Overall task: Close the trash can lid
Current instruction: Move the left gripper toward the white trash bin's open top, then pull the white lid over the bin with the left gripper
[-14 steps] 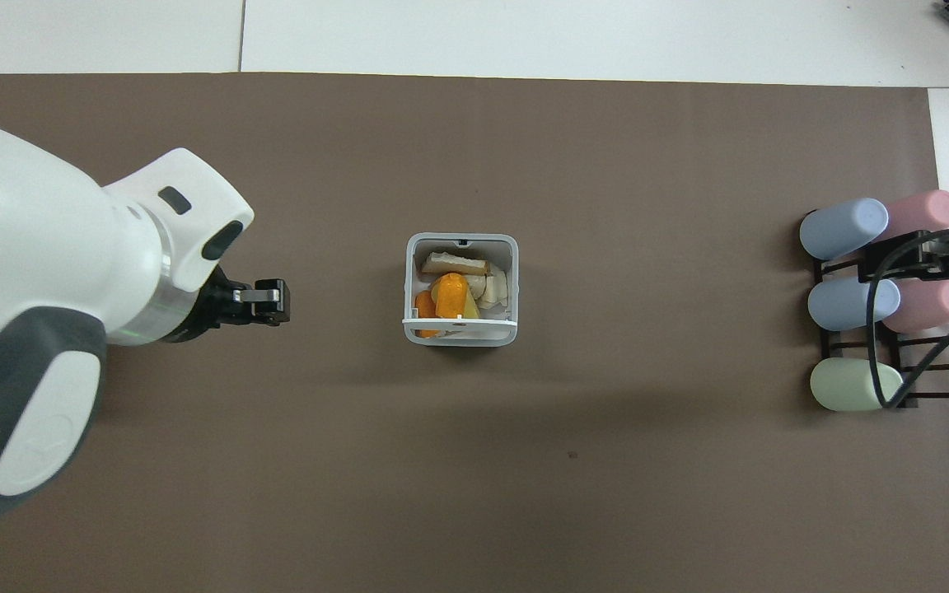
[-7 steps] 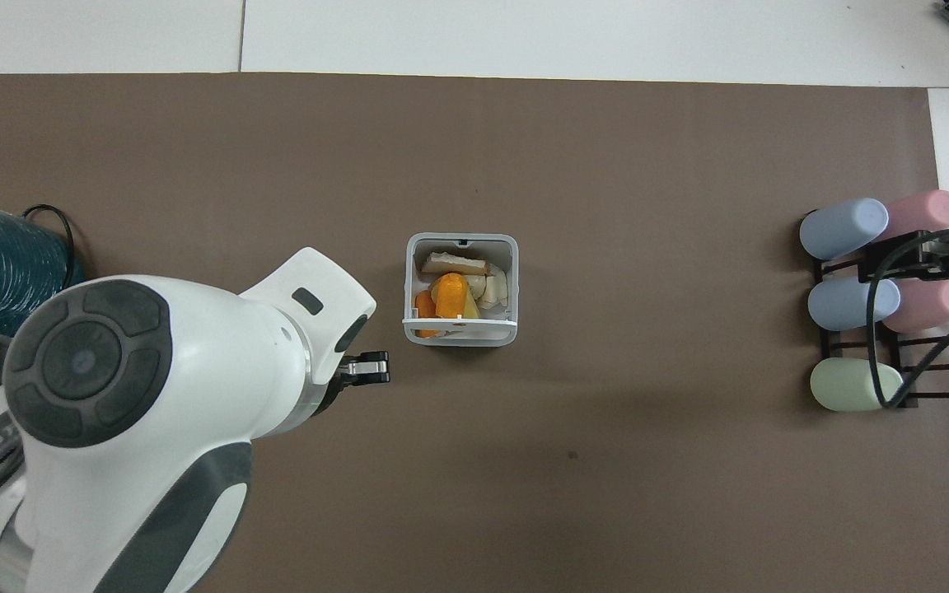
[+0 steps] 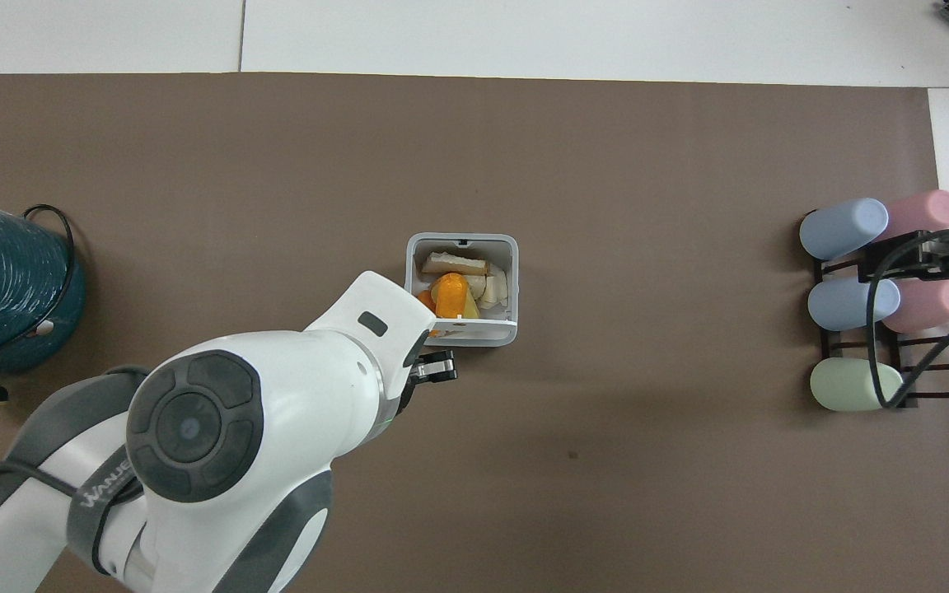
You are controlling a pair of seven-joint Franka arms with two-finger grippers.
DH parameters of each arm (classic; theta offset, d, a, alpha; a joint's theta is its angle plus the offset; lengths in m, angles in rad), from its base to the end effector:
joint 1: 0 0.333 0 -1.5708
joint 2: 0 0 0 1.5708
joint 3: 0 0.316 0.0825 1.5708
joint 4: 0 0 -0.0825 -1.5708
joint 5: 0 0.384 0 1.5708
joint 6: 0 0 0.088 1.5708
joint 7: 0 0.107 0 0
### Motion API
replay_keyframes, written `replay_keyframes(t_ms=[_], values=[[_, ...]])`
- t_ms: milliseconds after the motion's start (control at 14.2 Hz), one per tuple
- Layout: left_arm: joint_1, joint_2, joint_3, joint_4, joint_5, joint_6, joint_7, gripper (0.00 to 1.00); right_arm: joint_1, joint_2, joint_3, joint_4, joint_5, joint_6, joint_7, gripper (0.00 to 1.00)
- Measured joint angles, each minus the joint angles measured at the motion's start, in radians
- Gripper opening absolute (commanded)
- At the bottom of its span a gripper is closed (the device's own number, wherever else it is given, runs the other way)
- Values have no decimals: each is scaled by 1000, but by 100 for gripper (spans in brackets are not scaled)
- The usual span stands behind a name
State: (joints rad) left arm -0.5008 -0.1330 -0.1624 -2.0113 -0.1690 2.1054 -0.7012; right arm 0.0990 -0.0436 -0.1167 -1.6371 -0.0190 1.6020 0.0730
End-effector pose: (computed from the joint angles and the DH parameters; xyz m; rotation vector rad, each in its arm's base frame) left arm 0.4194 -0.3423 0.5346 2.8891 0.1543 0.1327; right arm 0.5433 -0.0130 0.6197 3.1247 -0.1409 0.0134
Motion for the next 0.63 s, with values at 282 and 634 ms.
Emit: replay_keyframes(t_ms=[282, 634], values=[[-19, 85, 1, -8, -9, 179, -49, 0, 0, 0, 0, 0, 0, 0, 0, 100], [-18, 132, 8, -8, -11, 291, -69, 0, 0, 0, 0, 0, 0, 0, 0, 100]])
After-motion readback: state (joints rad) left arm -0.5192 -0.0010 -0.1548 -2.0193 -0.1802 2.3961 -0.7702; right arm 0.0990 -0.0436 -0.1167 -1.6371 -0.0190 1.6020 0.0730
